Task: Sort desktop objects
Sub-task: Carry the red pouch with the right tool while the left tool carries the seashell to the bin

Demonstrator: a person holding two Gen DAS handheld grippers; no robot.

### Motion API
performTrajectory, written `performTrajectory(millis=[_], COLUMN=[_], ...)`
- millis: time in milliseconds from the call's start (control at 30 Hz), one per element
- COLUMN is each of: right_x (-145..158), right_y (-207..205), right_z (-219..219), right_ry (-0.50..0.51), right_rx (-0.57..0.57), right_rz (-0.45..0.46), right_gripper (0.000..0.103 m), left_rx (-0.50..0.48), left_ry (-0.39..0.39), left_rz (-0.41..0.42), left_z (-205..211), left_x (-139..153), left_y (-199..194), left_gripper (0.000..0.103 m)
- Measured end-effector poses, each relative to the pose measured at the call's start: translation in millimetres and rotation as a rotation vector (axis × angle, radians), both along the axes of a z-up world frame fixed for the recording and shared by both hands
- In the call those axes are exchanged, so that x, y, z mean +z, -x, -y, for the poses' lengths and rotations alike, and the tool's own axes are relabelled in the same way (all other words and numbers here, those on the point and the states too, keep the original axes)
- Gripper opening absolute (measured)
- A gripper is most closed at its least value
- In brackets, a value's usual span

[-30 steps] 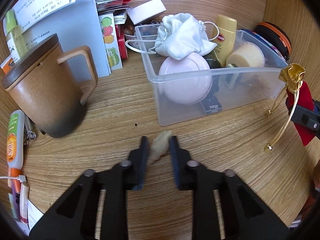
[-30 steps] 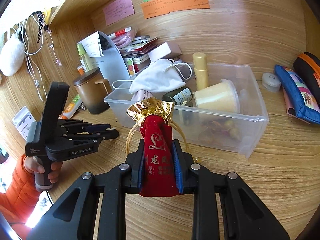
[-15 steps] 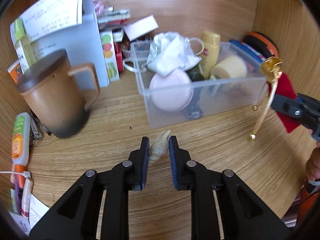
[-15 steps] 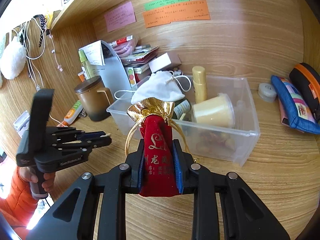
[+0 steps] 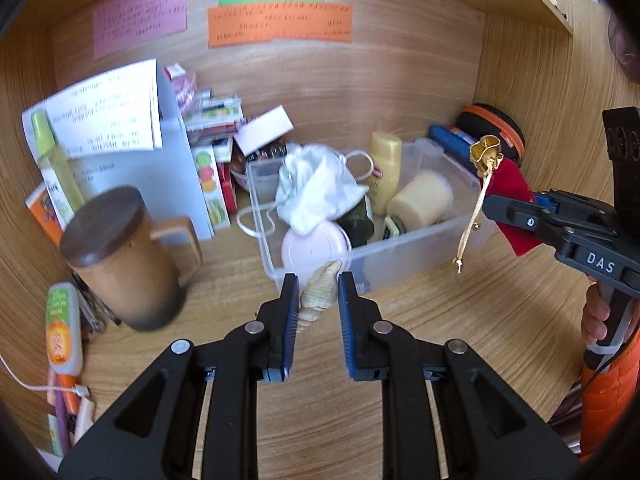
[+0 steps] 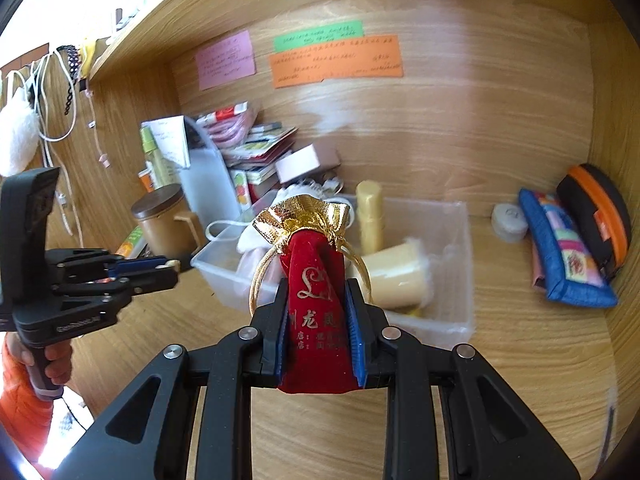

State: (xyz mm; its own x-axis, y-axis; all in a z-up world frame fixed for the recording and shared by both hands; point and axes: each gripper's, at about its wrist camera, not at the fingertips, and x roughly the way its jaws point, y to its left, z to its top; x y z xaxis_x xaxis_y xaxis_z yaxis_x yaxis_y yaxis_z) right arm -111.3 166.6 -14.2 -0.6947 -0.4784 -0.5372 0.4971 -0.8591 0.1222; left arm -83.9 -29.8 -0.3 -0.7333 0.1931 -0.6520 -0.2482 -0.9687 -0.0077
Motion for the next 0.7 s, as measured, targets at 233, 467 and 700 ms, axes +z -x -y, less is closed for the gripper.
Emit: performTrajectory(millis=[233, 467, 700], right_x=[22, 29, 8], right_y=[8, 25, 51], right_z=[3, 14, 30], right_ry=[-0.045, -0.062, -0.092], right_rx=[-0.003, 0.020, 0.043], right_rz=[-0.064, -0.083, -0.022], right_gripper=[0.022, 0.023, 0.023], left_rx=[-0.011, -0.048, -0.082], left_ry=[0.008, -0.038, -0.059], left_rz=[-0.015, -0.030, -0.009], left_z=[0, -5, -18], left_x=[13, 25, 19], left_y=[12, 29, 54], left_gripper=[0.019, 0.019, 0.019])
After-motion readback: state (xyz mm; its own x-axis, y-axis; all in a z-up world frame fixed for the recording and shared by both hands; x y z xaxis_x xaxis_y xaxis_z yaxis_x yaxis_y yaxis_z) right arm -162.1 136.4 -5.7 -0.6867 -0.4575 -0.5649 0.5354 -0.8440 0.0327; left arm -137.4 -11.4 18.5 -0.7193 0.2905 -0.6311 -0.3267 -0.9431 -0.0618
